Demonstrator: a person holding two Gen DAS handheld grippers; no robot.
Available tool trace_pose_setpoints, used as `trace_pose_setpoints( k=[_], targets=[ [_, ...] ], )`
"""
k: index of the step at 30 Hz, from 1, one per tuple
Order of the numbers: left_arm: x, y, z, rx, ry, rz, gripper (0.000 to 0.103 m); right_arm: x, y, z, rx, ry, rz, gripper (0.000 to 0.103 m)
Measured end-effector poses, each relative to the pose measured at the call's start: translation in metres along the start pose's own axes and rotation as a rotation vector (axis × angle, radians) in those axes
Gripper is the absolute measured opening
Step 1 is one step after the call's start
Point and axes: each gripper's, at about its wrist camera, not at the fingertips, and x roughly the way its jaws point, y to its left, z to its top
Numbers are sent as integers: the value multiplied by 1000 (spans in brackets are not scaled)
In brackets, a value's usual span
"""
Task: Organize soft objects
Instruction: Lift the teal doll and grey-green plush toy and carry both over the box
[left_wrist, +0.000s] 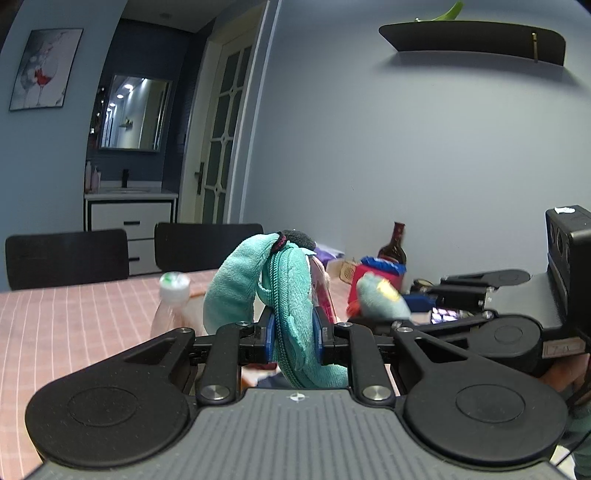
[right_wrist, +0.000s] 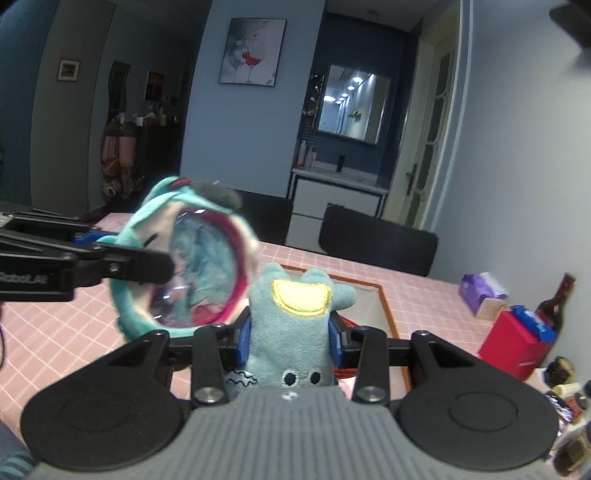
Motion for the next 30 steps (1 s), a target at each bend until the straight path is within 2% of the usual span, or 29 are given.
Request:
trace_pose_setpoints(
  k=[7, 13, 19, 30],
  targets=[
    [64, -4, 23, 22, -8, 67, 22, 56, -42, 4, 94, 118, 41, 39],
    [110, -11, 22, 99, 15, 132, 22, 93, -57, -11, 147, 219, 87, 40],
    [150, -12, -4, 148, 183, 139, 22, 112, -69, -25, 149, 286, 111, 40],
    [182, -14, -36, 245, 388, 169, 23, 139, -75, -40, 107, 382, 107, 43]
  ],
)
